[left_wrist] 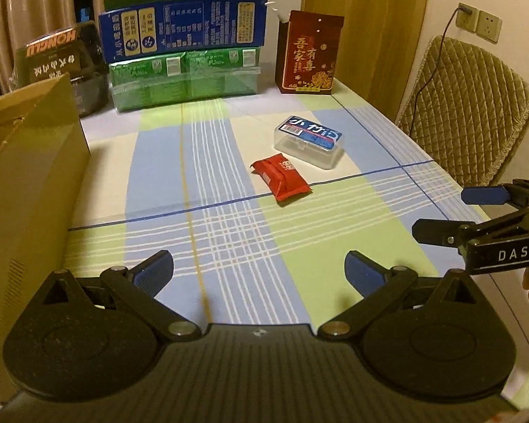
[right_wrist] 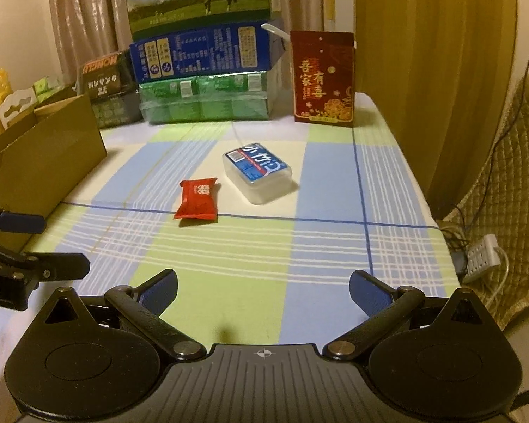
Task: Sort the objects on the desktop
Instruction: 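Move both open tools back over the red packet and floss box, then grasp the red candy packet with the left tool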
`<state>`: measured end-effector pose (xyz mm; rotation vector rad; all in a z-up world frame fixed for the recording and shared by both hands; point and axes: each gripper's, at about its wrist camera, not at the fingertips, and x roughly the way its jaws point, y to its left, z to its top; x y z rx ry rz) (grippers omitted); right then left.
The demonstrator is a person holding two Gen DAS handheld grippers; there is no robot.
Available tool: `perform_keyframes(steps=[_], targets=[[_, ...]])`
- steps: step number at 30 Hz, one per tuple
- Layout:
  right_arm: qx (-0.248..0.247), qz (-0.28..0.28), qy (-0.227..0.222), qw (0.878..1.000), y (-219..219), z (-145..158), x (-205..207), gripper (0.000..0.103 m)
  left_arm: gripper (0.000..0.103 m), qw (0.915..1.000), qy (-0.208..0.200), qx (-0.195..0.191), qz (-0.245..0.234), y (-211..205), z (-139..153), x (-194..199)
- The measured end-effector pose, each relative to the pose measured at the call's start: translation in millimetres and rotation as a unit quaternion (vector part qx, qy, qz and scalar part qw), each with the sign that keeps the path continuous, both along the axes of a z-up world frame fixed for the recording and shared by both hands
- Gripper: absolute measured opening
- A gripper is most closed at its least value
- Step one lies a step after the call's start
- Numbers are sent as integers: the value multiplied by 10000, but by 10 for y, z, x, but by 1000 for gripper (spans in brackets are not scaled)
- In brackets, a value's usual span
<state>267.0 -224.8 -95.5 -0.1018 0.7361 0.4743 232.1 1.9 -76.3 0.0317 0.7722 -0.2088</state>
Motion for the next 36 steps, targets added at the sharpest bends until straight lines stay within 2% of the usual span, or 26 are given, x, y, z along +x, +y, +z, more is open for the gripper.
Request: perform_keyframes(steps=[10, 14, 20, 24, 30, 36], targets=[[28, 171, 119, 9998, 95, -75, 247, 101, 101, 9998, -113, 140, -9, 1, -19, 258], [-85, 276, 40, 9996, 138, -122, 354, 101, 102, 9998, -149, 104, 24, -11, -36, 390], [-47, 478, -133, 9988, 174, -184, 490, 101, 101, 9998, -205, 16, 20, -53, -71, 594], [-158, 692, -485, 9963, 259, -181, 611, 100, 101, 9997, -235, -1, 10, -78, -114, 721], [-222, 806, -601, 9947, 228, -235, 920, 90, 99, 9997, -189, -96, 83, -62, -178, 901], [-207, 995, -665, 9926, 198, -226, 1137, 84, 92, 9998, -113, -47, -148, -179, -284, 1045]])
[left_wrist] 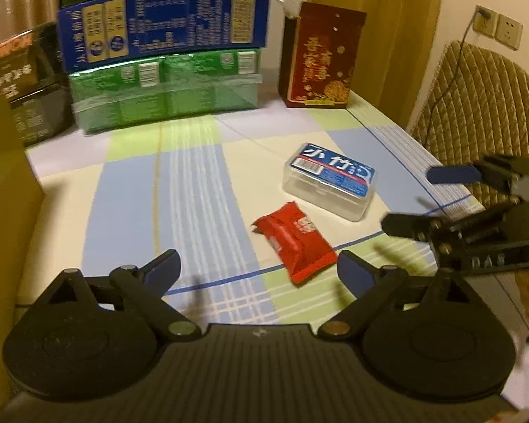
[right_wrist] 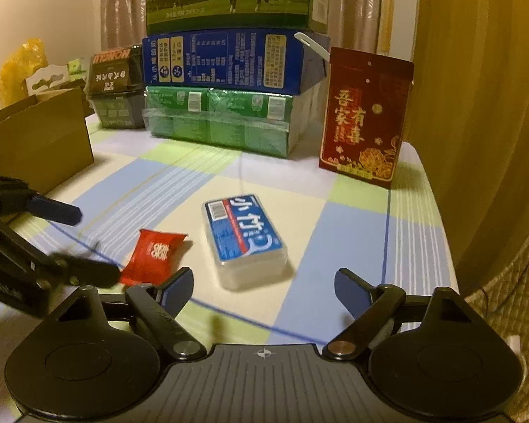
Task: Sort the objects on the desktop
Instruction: 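Grasp the red candy packet with the left tool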
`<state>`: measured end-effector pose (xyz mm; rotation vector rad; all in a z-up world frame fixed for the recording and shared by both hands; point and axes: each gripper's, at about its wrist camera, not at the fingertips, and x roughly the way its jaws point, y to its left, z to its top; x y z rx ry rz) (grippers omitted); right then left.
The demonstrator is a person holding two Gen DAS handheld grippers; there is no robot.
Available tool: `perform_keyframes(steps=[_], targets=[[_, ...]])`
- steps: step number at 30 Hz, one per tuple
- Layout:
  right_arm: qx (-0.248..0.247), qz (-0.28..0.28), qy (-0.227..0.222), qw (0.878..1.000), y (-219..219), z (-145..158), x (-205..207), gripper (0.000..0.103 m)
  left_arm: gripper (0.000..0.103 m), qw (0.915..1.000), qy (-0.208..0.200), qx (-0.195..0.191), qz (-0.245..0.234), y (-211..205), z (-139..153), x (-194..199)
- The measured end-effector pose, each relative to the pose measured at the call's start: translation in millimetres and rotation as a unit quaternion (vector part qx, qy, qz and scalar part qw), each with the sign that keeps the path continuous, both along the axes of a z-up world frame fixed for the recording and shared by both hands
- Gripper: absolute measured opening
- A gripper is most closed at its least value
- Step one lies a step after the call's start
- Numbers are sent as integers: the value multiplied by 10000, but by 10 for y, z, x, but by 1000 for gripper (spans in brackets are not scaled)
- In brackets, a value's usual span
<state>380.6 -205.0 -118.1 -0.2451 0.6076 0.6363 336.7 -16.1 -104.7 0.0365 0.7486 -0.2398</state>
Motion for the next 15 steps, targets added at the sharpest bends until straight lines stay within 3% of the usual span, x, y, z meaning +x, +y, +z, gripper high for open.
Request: perform_keyframes(steps=[5, 10, 14, 15], targets=[[-106, 79, -53, 9999, 30, 22, 85, 82, 84, 9999, -9, 19, -160, -143, -59, 123], [-143, 97, -73, 9998, 5, 23, 145, 81, 66, 9999, 116, -28, -124, -239, -181, 277], [-179, 171, -36, 9997, 19, -15, 186, 81, 65, 9998, 76, 45, -183, -292, -228, 325], [-204, 199, -40, 9996, 34, -27, 192, 81, 60, 9997, 61, 63, -208, -290, -223, 327]])
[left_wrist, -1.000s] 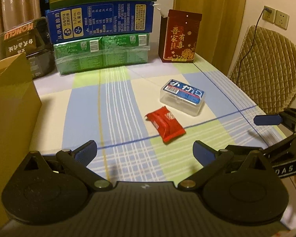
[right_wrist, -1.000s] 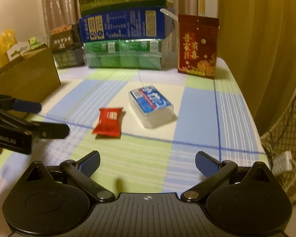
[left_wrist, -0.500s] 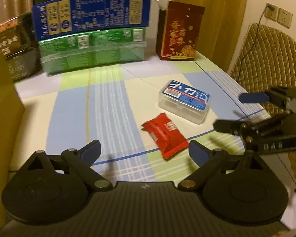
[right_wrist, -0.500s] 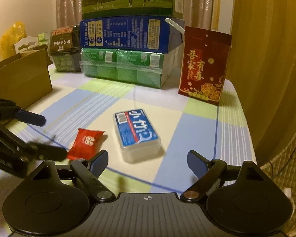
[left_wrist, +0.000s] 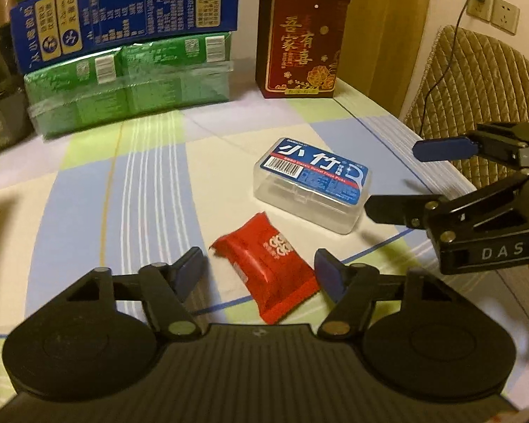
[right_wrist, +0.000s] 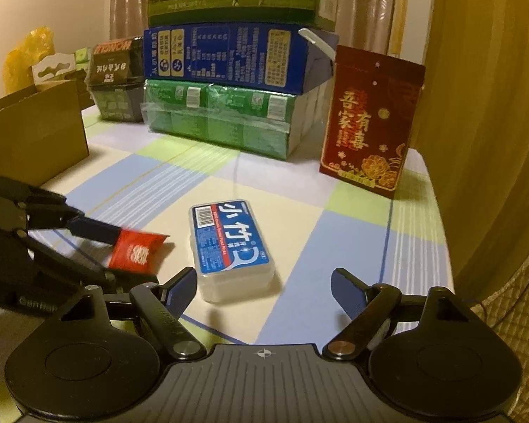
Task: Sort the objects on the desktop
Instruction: 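Grasp the red candy packet with the left tool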
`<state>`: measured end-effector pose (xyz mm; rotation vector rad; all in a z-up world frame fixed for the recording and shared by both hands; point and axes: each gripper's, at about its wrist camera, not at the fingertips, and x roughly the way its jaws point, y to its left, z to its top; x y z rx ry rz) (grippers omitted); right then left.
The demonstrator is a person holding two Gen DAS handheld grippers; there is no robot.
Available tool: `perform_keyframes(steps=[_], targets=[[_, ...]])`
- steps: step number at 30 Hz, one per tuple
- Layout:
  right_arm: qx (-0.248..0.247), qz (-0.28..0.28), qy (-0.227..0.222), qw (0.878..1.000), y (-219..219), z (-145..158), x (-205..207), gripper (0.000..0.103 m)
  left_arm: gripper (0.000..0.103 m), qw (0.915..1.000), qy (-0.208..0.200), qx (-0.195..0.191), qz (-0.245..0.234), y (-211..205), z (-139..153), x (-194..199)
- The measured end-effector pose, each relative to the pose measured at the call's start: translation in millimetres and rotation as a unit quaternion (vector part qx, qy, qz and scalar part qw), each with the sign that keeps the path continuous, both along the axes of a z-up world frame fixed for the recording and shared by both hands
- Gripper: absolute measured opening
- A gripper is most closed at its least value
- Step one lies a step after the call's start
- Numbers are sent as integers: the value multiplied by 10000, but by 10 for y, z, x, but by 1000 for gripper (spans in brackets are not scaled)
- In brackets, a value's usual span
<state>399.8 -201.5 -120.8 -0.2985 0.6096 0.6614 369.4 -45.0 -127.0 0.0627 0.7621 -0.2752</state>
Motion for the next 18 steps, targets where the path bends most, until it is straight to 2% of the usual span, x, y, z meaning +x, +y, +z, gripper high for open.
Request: perform_keyframes(steps=[3, 4, 10, 12, 13, 18], targets=[[-16, 81, 5, 10000, 55, -37, 16, 81, 36, 9999, -38, 152, -11, 47, 23, 8], [-16, 95, 10, 10000, 82, -46, 29, 81, 34, 9998, -30, 200, -5, 75, 29, 13], [-6, 101, 138, 9999, 251, -97, 136, 80, 31, 9997, -22, 242, -32, 262, 76, 4], [-55, 111, 169, 9998, 307, -106, 153, 69, 31, 9998, 11, 216, -10, 310, 81, 4], [-78, 114, 202, 9997, 332, -108, 161, 58, 31, 9998, 34, 204, -2, 330, 83, 0], [-275, -14, 318, 9991, 398, -56, 39, 55, 30, 9998, 100, 176, -42, 367, 85, -128]])
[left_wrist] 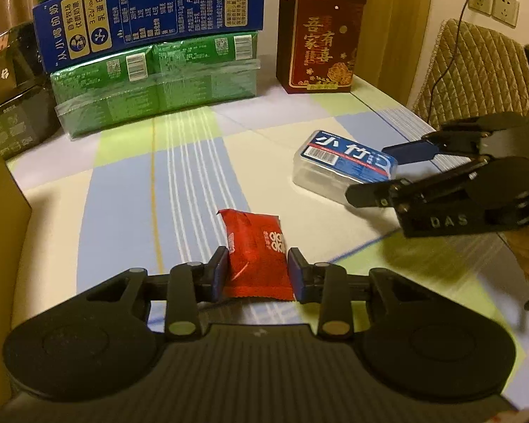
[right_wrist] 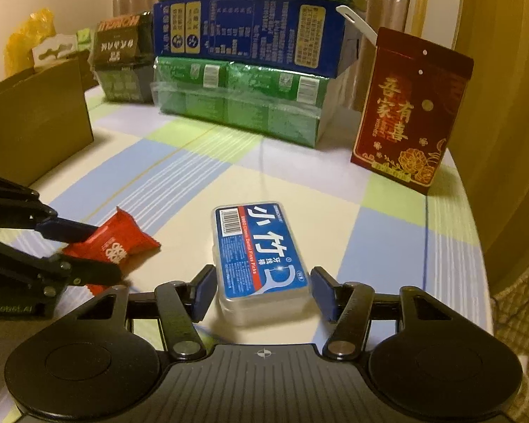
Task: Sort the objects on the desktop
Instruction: 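Grasp the red candy packet with the left tool, then grasp the clear floss box with the right tool while the left tool holds the packet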
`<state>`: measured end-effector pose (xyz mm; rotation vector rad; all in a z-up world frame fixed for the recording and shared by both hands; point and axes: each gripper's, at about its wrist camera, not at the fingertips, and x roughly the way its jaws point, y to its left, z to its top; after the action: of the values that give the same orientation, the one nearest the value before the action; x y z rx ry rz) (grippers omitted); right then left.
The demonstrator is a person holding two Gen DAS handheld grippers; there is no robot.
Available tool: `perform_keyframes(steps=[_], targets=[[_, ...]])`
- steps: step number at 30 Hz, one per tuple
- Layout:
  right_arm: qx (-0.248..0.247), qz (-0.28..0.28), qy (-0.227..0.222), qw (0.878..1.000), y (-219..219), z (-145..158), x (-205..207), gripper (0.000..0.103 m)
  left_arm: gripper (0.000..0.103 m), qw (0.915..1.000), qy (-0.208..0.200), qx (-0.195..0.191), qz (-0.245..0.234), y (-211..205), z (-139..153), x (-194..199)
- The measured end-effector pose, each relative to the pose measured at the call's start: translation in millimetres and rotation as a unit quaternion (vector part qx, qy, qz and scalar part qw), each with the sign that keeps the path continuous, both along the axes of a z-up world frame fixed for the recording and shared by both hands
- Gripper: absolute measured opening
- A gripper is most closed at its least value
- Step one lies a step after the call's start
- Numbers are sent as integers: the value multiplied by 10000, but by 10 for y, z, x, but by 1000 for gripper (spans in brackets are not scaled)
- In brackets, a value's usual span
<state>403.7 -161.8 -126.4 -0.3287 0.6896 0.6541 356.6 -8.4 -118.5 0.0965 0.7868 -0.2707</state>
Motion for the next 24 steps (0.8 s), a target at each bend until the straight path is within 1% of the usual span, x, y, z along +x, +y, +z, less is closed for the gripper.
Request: perform_keyframes(steps=[4, 6, 9, 13, 17, 19, 22, 23, 24], targets=[[49, -366, 318, 9988, -83, 99, -333, 55, 30, 9999, 101, 18, -91, -3, -4, -241], [211, -584, 554, 9965, -164, 152, -541, 55, 30, 9998, 171, 9, -105, -11, -1, -395], [357, -905, 806, 9920, -269, 226, -947, 55, 30, 9994, 258, 41, -207, -62, 28, -702], [474, -1276, 960, 9860, -395, 274, -1545, 55, 30, 9989, 382, -1, -286, -101, 99, -1199], [282, -1347, 852, 9868, -477, 224, -2135, 55, 30, 9987, 364, 57, -359, -131, 171, -1708], [326, -1425, 845, 9856, -538, 188, -2363, 55, 30, 9987, 352, 43, -356, -124, 168, -1918], [437, -1490, 652, 9857, -609, 157, -2575, 55, 31, 9992, 254, 70, -304, -103, 129, -2168], [433, -1483, 600, 9862, -611, 148, -2615, 56, 34, 9994, 177, 109, -277, -99, 115, -2233], [382, -1453, 562, 9870, -598, 144, -2636, 56, 41, 9995, 117, 138, -263, -100, 109, -2271]])
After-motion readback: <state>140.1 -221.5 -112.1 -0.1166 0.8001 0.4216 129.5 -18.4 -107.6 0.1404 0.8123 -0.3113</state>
